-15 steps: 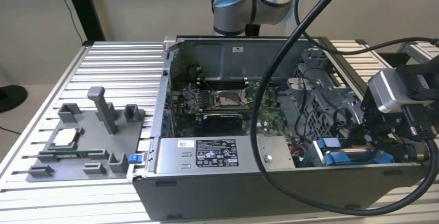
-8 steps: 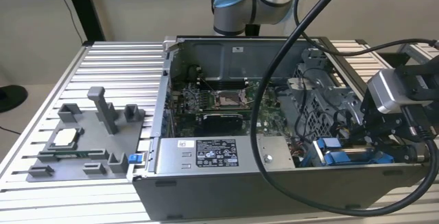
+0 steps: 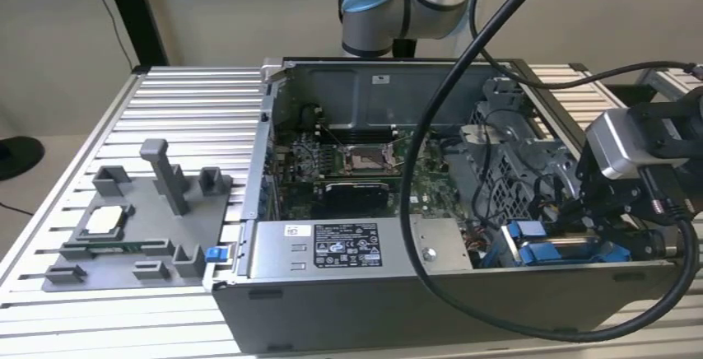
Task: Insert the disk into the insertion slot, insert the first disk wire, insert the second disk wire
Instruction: 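Insert the second disk wire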
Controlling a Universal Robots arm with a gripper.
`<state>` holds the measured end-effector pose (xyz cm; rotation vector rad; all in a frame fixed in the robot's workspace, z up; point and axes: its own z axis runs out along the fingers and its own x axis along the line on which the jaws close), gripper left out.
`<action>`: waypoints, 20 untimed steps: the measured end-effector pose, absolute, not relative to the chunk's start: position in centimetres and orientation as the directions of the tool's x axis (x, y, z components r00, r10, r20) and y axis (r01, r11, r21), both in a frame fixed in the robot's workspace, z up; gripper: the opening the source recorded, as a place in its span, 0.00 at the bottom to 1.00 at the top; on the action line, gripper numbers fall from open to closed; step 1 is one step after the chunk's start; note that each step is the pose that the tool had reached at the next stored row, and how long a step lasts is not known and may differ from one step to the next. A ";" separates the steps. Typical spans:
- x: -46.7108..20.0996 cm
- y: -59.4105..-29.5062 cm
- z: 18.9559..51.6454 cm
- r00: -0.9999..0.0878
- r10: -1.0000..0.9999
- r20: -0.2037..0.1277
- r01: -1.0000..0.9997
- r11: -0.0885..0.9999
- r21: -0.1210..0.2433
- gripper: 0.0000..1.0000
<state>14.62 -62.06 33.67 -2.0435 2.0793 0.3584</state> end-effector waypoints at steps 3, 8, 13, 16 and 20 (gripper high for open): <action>14.6 -62.0 33.9 -0.021 -0.953 -0.303 -0.999 0.013 0.030 0.00; 14.6 -61.5 34.0 -0.021 -0.963 -0.270 -0.999 0.014 0.029 0.00; 14.6 -60.7 34.0 -0.021 -0.969 -0.248 -0.999 0.014 0.029 0.00; 14.6 -60.5 34.0 -0.021 -0.972 -0.235 -0.999 0.015 0.029 0.00; 14.6 -60.4 34.0 -0.021 -0.978 -0.208 -0.999 0.015 0.028 0.00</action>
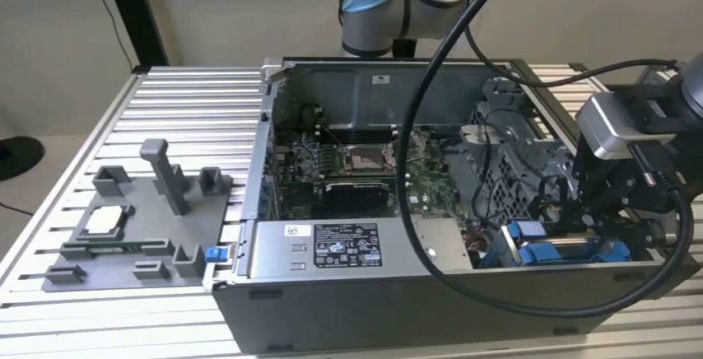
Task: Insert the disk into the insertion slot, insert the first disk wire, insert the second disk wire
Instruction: 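Insert the second disk wire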
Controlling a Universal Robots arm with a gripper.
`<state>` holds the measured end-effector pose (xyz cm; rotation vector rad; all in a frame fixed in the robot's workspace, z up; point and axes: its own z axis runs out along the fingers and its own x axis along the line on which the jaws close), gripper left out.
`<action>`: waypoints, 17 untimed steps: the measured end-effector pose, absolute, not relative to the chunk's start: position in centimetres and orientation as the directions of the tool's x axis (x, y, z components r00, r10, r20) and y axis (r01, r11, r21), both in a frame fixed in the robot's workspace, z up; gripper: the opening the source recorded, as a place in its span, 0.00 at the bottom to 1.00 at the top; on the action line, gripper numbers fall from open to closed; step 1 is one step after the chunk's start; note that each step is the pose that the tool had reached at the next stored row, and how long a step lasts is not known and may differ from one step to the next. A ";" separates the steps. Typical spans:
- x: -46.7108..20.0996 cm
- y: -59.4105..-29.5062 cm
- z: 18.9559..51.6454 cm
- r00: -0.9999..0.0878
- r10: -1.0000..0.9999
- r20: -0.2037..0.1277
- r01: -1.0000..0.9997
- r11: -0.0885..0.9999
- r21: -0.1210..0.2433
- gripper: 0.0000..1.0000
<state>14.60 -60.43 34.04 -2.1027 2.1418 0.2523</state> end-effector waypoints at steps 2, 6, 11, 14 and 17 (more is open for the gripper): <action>14.6 -60.3 34.0 -0.021 -0.979 -0.200 -0.999 0.016 0.028 0.00; 14.6 -60.0 34.0 -0.021 -0.980 -0.198 -0.999 0.016 0.028 0.00; 14.5 -59.6 34.0 -0.021 -0.981 -0.195 -0.999 0.016 0.028 0.00; 14.5 -59.5 34.0 -0.021 -0.981 -0.190 -0.999 0.016 0.028 0.00; 14.5 -59.5 34.1 -0.021 -0.983 -0.184 -0.999 0.016 0.028 0.00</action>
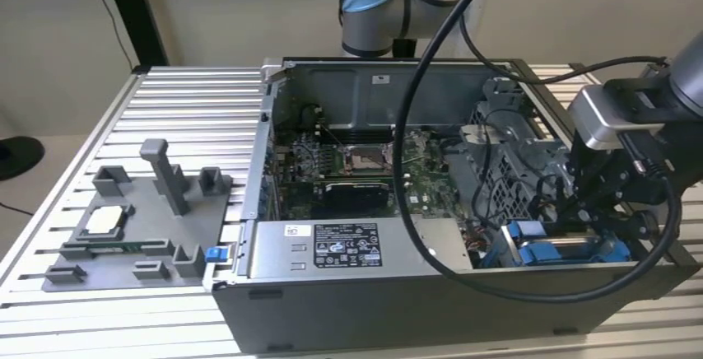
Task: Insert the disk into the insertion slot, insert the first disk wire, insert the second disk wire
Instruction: 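Insert the second disk wire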
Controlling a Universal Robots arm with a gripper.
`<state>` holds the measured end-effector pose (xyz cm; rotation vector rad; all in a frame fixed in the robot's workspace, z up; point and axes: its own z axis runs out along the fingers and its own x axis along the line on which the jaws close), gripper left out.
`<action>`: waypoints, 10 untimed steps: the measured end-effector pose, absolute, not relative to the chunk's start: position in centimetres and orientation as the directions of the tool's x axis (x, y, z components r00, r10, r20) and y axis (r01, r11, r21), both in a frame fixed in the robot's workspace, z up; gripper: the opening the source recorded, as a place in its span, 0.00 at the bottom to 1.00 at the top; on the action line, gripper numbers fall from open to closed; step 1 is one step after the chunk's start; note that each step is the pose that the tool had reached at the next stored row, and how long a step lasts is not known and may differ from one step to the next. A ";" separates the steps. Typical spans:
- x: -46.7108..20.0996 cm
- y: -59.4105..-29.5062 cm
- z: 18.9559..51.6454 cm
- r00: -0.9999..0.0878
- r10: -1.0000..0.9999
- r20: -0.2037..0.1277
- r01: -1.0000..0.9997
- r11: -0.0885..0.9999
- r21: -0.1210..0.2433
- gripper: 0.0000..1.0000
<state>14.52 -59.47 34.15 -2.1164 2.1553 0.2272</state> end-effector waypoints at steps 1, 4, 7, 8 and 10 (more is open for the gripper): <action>14.5 -59.5 34.3 -0.021 -0.983 -0.183 -0.999 0.016 0.028 0.00; 14.5 -59.4 34.8 -0.021 -0.984 -0.178 -0.999 0.016 0.028 0.00; 14.5 -59.3 34.9 -0.020 -0.989 -0.145 -0.999 0.017 0.027 0.00; 14.5 -59.2 34.9 -0.020 -0.992 -0.127 -0.999 0.017 0.027 0.00; 14.5 -59.0 34.9 -0.020 -0.994 -0.107 -1.000 0.018 0.026 0.00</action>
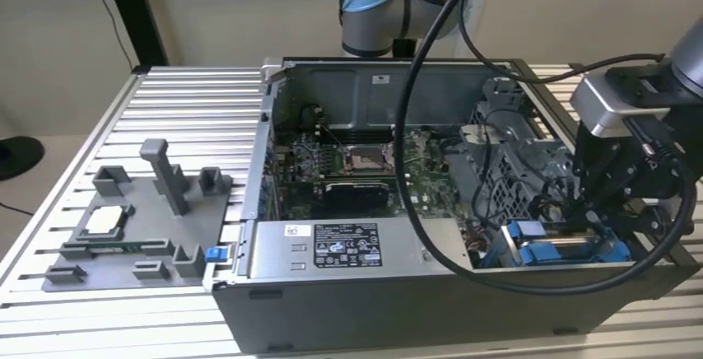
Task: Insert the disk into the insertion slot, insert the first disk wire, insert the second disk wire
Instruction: 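Insert the second disk wire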
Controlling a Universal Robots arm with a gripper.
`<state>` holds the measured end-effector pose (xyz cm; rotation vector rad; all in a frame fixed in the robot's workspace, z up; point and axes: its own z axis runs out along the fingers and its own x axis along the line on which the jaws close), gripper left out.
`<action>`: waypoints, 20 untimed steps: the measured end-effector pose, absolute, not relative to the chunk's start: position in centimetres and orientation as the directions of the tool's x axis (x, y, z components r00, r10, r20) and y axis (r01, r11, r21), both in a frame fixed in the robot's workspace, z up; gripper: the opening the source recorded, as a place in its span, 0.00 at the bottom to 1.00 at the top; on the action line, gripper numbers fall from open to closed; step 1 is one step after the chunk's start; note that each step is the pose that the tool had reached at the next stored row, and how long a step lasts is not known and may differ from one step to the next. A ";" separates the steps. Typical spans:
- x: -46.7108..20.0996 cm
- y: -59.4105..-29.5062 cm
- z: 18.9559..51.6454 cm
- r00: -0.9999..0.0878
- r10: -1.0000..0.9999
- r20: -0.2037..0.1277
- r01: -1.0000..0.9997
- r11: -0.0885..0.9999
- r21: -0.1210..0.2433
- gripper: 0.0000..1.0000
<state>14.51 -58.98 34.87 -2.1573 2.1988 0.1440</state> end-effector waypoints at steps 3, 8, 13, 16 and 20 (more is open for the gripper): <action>14.5 -58.8 34.9 -0.020 -0.994 -0.104 -1.000 0.018 0.026 0.00; 14.5 -58.7 35.6 -0.020 -0.995 -0.102 -1.000 0.018 0.026 0.00; 14.5 -58.7 36.3 -0.020 -0.995 -0.102 -0.999 0.018 0.026 0.00; 15.0 -58.8 36.6 -0.021 -0.994 -0.106 -0.999 0.018 0.030 1.00; 16.2 -58.9 36.5 -0.022 -0.994 -0.108 -0.999 0.018 0.039 1.00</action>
